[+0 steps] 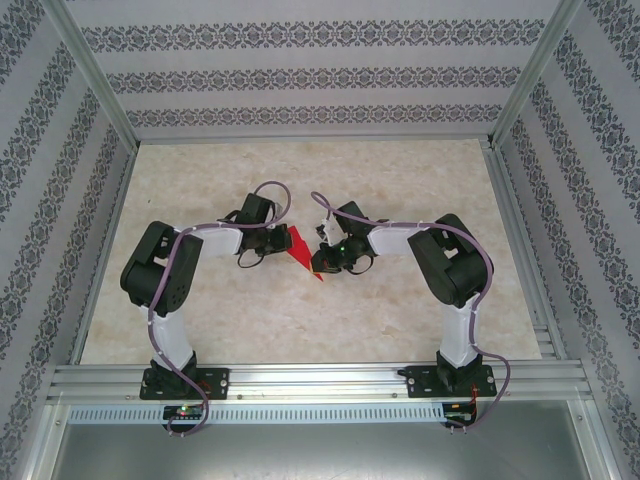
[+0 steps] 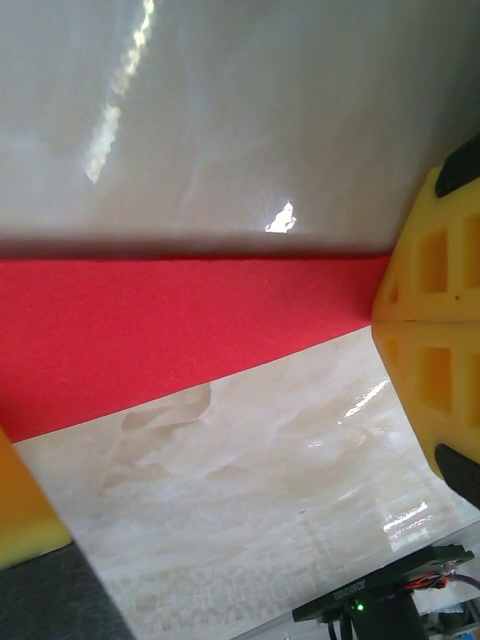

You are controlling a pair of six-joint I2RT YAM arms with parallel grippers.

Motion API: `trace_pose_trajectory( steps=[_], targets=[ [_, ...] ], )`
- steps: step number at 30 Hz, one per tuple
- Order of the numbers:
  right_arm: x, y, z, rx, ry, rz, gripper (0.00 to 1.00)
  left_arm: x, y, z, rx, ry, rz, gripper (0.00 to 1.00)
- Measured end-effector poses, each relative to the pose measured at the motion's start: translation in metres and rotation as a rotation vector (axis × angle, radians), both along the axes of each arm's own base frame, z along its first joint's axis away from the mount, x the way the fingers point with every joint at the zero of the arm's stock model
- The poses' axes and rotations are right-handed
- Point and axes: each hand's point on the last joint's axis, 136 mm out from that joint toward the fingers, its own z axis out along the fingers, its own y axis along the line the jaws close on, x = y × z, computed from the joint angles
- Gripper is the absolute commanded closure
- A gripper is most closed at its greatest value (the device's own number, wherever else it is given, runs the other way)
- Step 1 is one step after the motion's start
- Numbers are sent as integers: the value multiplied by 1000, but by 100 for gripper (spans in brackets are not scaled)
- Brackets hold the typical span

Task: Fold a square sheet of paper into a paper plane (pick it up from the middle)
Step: Fold the wing for the fifth time at the center of the table.

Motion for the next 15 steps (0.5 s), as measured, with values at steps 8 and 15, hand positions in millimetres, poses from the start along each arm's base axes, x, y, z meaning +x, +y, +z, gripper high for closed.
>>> trace_pose_trajectory(
  steps=[8,15],
  targets=[
    [1,0,3,-6,6,-1,95,0,2,-1,-2,-1,-3,92],
    [6,7,12,-34,1,-7,94,0,2,-1,-20,-9,-5,92]
  ],
)
